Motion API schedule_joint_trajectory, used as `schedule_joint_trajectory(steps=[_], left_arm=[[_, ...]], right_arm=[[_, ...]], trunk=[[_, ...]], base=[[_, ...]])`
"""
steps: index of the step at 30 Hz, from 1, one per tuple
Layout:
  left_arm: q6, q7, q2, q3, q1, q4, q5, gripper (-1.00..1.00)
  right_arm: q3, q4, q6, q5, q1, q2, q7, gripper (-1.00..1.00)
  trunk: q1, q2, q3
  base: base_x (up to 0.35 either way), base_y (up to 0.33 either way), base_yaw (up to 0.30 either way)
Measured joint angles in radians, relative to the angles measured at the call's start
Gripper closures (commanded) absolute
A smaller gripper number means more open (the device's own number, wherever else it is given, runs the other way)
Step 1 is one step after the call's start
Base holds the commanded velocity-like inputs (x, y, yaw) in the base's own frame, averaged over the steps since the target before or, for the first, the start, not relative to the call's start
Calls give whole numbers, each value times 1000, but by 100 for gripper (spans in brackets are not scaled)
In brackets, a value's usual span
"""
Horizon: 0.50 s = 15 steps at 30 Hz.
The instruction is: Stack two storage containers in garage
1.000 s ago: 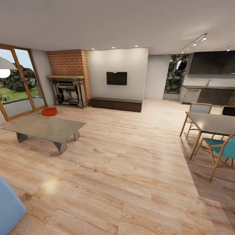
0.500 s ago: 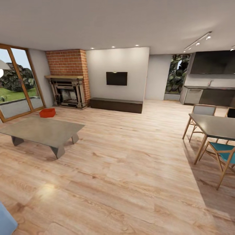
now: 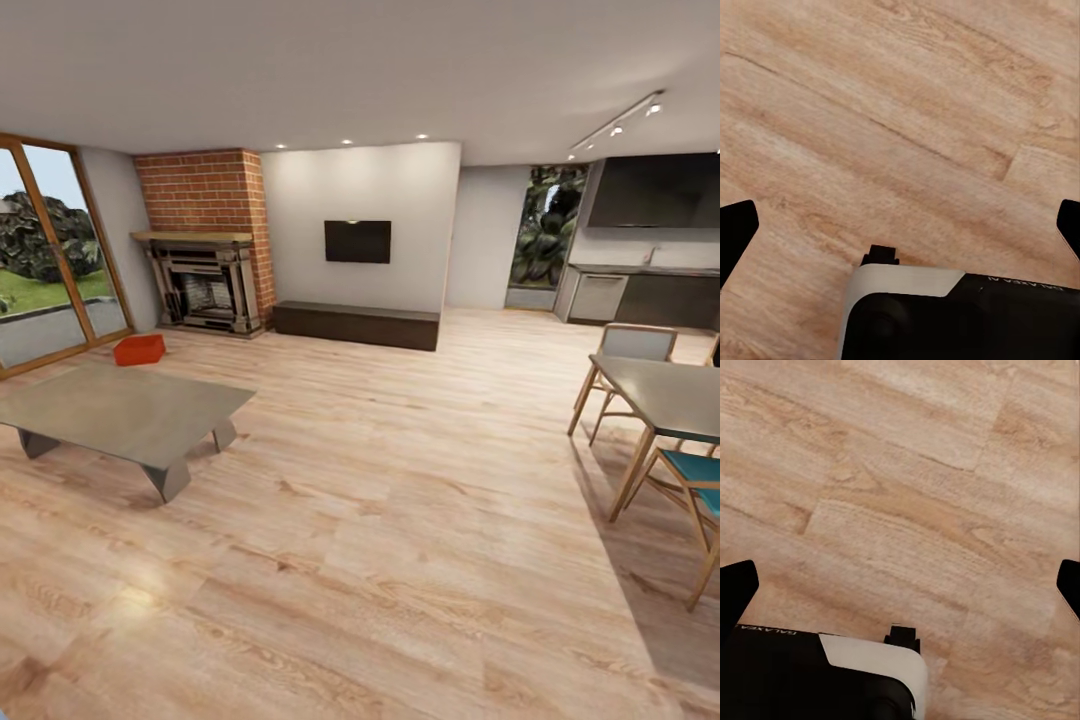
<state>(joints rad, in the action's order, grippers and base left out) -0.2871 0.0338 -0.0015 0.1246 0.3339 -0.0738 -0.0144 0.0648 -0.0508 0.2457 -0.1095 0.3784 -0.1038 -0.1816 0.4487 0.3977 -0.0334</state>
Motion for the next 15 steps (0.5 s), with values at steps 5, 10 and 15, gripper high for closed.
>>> schedule_joint_trajectory(steps=[5,10,15], left_arm=[[0,0,-1,0,0,0,0,-100],[0,0,1,0,0,0,0,-100],[0,1,3,0,0,0,0,-100]], right_arm=[[0,0,0,0,0,0,0,-100],[0,0,0,0,0,0,0,-100],[0,0,0,1,0,0,0,-100]], trunk=[[0,0,0],[0,0,0],[0,0,0]], base=[[326,0,0],[326,0,0],[326,0,0]])
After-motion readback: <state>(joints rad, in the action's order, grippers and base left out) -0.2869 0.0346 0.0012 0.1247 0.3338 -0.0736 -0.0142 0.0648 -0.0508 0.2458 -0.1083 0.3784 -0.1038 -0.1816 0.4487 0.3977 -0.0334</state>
